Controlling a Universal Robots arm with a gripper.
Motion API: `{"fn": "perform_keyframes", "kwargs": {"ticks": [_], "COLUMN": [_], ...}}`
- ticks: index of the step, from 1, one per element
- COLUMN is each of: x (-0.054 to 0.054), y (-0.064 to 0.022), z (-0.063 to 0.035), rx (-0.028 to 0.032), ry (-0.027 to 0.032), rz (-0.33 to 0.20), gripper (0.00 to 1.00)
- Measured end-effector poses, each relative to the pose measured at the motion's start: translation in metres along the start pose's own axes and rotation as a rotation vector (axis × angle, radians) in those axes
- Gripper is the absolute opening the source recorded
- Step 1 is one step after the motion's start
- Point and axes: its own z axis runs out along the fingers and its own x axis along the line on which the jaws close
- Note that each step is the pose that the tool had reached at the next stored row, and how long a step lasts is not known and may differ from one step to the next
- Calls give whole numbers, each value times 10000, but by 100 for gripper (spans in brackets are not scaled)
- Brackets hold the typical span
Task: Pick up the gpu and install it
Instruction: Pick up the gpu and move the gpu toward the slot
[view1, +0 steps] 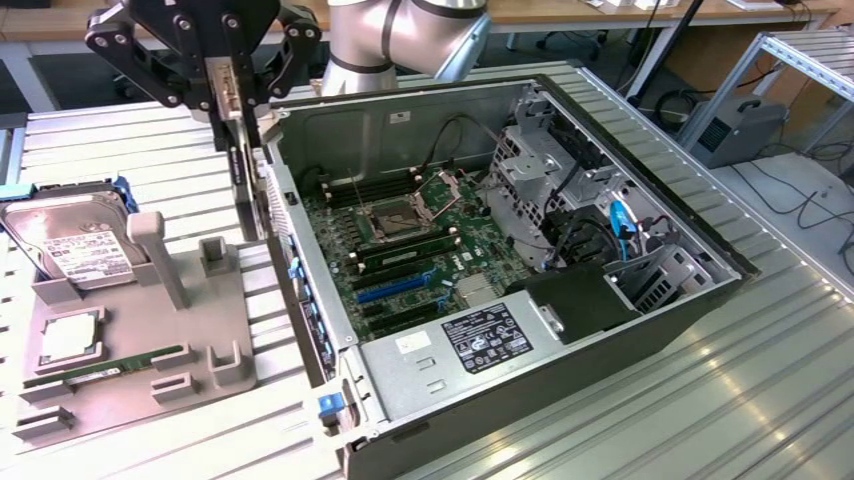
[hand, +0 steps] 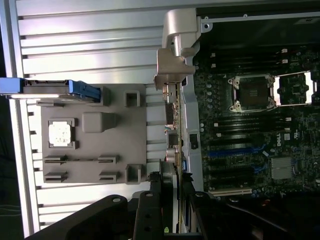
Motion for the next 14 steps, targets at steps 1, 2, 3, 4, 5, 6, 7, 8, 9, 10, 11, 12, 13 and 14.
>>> {"fn": "perform_keyframes", "kwargs": {"ticks": [1,2,3,4,5,6,7,8,9,10,11,12,13,14], "x": [-7,-16,-22,-29,-36,-43,-49,-56,-61,-68,-74,-83,-89,-97], "y": [1,1,2,2,3,3,4,4,5,5,6,6,7,7], "z": [0,1,1,1,1,1,1,1,2,2,2,2,3,3], "rx": [2,5,7,9,11,13,14,16,17,19,20,23,24,27], "ry": [0,0,-1,-1,0,0,-1,-1,-1,-1,-1,-1,-2,-2], "rz": [0,0,0,0,0,-1,0,-1,-1,-1,-1,-1,-1,-1], "gripper": [27,27,27,27,27,27,27,27,27,27,27,27,27,27]}}
